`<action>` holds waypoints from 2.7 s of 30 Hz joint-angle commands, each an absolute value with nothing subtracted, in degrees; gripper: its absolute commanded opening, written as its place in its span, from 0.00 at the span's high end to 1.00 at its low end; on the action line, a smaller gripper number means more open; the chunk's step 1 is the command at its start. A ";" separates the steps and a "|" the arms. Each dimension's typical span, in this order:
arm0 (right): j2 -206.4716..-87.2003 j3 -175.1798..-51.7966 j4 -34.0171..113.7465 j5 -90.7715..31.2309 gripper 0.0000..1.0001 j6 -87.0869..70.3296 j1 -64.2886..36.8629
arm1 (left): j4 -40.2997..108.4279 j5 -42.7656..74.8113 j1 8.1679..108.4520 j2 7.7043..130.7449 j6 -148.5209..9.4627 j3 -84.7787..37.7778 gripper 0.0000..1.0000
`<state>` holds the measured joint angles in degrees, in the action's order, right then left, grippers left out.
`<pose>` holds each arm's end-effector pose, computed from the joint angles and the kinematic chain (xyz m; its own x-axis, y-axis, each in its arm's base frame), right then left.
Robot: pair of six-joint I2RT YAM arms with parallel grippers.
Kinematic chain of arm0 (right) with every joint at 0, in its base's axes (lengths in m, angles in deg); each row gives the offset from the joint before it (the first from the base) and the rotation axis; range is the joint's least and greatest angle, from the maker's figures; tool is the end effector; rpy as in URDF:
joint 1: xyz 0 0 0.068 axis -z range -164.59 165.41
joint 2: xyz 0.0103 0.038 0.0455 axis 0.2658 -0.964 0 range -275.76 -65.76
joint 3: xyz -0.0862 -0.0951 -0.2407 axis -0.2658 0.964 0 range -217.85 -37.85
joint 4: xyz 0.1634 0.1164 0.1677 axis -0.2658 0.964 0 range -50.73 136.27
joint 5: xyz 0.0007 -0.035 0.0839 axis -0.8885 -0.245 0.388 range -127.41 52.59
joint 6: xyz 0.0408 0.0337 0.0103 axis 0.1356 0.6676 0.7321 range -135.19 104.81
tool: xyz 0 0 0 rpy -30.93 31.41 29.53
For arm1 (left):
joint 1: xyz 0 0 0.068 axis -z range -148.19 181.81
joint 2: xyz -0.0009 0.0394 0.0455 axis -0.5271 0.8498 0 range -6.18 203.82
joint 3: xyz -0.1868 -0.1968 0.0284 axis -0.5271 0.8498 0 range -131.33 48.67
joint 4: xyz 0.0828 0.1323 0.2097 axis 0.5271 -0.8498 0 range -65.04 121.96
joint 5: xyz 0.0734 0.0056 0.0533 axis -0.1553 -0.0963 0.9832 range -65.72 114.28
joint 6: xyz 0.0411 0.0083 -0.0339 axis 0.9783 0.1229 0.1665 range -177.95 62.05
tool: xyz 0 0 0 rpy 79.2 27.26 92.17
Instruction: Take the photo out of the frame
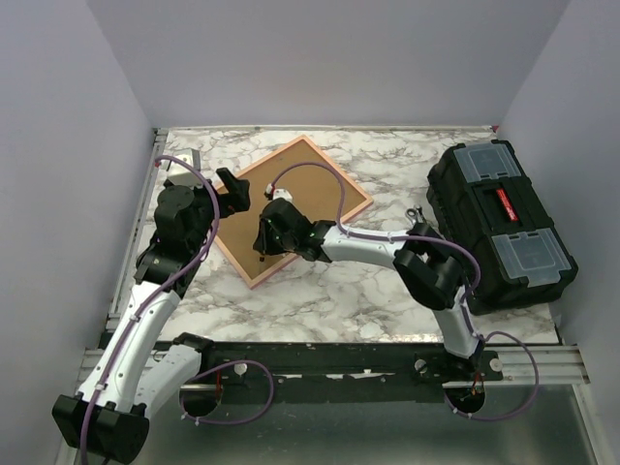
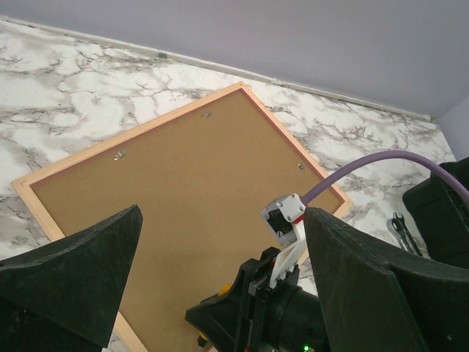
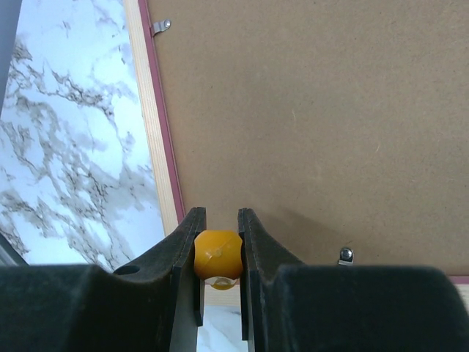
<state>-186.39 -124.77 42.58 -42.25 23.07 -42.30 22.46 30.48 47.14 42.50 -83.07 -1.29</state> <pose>0.2584 0.4034 0.1886 -0.7519 -0.0349 -0.6583 -0.4340 0.7779 0.4544 0.1914 -0.0484 0.3615 -0.1928 -0.3848 -0.9027 0.0860 0.9097 -0.4062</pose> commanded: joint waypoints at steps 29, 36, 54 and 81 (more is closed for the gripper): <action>-143.35 -83.62 70.88 -67.67 0.99 29.37 -43.33 | 21.32 26.59 46.75 44.82 -84.67 -3.01 0.05; -138.60 -90.70 70.88 -71.85 0.99 24.34 -35.02 | 21.14 26.58 46.75 44.90 -84.67 -3.01 0.05; -167.10 -107.13 51.76 -71.16 0.99 14.86 -8.49 | 20.65 26.39 46.76 45.50 -84.40 -3.54 0.05; -177.80 -125.85 52.62 -73.76 0.99 5.62 -15.14 | 20.69 25.89 46.75 45.69 -84.56 -3.89 0.04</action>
